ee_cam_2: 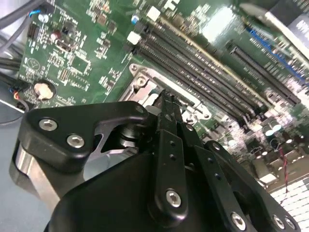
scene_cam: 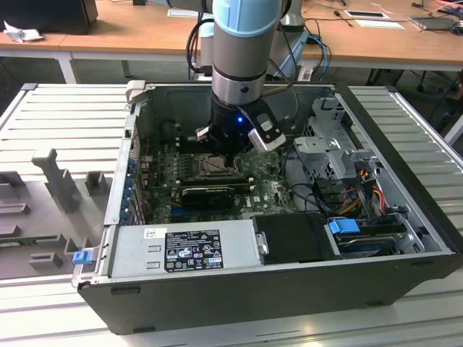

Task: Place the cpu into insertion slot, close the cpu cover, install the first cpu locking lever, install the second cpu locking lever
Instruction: 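Install the second cpu locking lever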

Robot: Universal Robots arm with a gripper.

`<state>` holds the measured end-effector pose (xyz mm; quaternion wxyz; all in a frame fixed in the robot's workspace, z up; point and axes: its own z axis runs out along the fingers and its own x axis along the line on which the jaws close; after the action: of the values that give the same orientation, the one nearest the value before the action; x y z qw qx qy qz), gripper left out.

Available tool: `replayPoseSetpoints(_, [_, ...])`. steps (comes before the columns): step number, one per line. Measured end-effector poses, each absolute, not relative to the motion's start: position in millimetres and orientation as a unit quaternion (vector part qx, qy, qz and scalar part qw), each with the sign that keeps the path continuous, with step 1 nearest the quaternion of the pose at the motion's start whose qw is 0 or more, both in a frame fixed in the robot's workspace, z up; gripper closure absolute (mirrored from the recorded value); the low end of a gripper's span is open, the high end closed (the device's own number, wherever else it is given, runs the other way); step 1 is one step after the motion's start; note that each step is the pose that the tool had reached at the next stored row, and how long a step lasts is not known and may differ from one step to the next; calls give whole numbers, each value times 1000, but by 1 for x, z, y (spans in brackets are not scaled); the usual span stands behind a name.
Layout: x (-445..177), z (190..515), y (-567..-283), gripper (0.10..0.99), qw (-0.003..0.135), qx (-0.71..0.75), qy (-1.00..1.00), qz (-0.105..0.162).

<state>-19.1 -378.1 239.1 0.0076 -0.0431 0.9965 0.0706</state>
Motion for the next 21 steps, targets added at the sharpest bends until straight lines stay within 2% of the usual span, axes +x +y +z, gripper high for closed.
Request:
replayPoseSetpoints(4, [-19,238,-387,980,7,-44,997,71])
replayPoseSetpoints(10, [-31,234,-389,980,6,-52,995,90])
replayPoseSetpoints(21, [-57,216,-390,980,6,-61,994,91])
